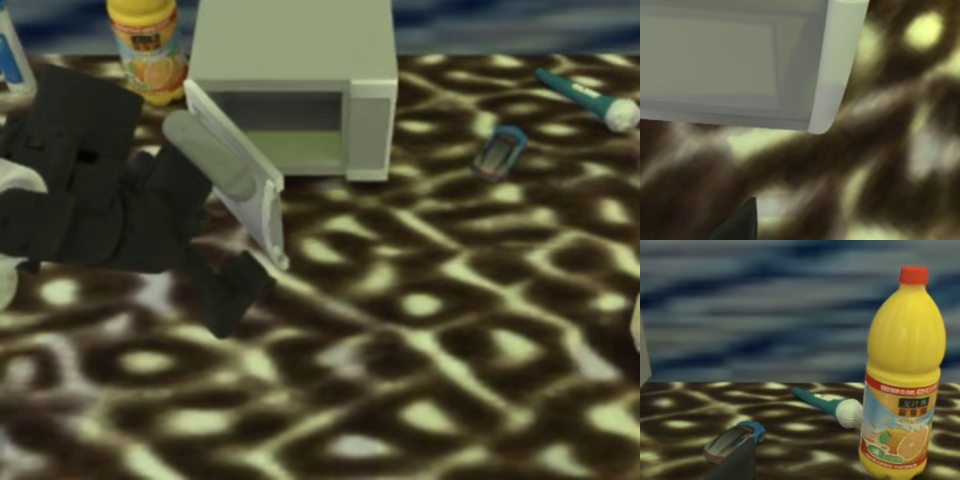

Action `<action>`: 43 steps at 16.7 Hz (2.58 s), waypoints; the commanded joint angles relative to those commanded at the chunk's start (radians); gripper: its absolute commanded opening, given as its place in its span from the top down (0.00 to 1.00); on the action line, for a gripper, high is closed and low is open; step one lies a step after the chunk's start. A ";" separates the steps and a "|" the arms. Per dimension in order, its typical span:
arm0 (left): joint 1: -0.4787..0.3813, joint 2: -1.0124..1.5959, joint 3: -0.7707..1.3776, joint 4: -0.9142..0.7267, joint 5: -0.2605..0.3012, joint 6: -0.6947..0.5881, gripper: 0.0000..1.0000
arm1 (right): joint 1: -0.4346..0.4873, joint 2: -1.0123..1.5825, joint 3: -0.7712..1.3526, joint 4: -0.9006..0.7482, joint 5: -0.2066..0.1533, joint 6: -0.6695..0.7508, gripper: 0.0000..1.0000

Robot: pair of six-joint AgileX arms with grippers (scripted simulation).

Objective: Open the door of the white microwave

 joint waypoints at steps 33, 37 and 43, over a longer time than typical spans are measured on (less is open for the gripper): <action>-0.268 0.859 1.717 -1.428 -0.605 -1.658 0.00 | 0.000 0.000 0.000 0.000 0.000 0.000 0.00; -0.260 0.859 1.693 -1.399 -0.604 -1.650 0.00 | 0.000 0.000 0.000 0.000 0.000 0.000 0.00; -0.232 0.804 1.436 -1.193 -0.603 -1.621 0.00 | 0.000 0.000 0.000 0.000 0.000 0.000 0.00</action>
